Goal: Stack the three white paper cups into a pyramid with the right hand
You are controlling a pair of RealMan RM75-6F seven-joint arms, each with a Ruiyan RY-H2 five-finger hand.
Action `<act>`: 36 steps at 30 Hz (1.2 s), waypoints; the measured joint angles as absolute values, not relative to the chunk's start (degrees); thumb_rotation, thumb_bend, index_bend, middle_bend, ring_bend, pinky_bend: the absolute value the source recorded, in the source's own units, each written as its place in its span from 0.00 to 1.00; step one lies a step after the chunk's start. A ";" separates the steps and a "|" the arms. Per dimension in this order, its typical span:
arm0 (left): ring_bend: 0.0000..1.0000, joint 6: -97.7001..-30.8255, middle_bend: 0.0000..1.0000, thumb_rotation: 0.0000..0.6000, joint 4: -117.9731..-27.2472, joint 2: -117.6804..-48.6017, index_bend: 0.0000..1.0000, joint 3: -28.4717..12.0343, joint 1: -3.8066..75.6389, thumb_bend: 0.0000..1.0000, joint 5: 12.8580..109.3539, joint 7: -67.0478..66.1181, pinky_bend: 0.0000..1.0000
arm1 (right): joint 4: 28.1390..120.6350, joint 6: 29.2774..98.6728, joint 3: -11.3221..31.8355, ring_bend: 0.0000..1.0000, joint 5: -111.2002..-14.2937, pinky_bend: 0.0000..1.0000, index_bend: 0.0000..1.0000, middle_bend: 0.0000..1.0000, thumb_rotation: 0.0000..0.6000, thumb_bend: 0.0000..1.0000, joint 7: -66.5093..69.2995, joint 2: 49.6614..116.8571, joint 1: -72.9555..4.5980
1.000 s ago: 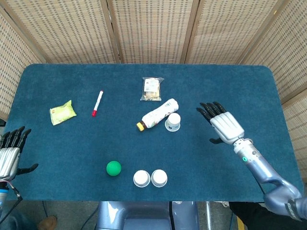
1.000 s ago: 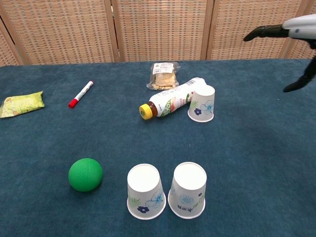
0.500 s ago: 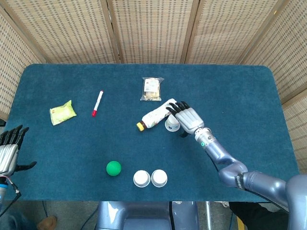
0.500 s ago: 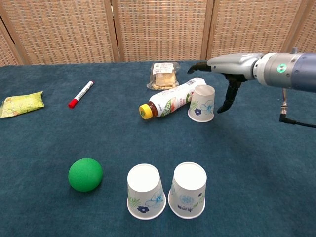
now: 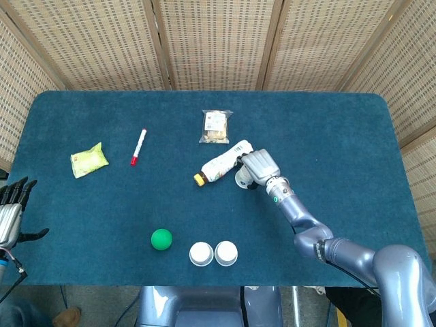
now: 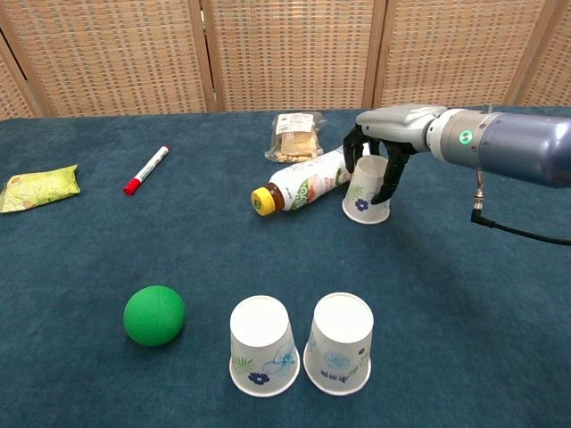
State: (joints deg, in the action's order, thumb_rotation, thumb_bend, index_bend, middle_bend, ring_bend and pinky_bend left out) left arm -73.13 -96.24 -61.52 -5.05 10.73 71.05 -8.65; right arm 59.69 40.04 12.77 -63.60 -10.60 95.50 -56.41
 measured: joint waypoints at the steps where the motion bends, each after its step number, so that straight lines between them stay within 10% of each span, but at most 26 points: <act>1: 0.00 -73.07 0.00 1.00 -96.24 -61.52 0.00 -5.01 10.77 0.00 71.04 -8.66 0.00 | 59.77 40.36 12.87 0.54 -63.94 0.65 0.53 0.57 1.00 0.29 -10.16 95.49 -56.36; 36: 0.00 -78.14 0.00 1.00 -101.71 -56.45 0.00 -2.38 8.01 0.00 78.93 -3.70 0.00 | 116.76 44.78 6.39 0.55 -69.94 0.66 0.54 0.58 1.00 0.37 -26.45 68.01 -53.45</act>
State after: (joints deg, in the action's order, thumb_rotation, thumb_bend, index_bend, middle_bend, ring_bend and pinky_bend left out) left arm -78.14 -101.71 -56.45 -2.38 8.01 78.93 -3.70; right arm 116.76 44.78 6.39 -69.94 -26.45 68.01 -53.45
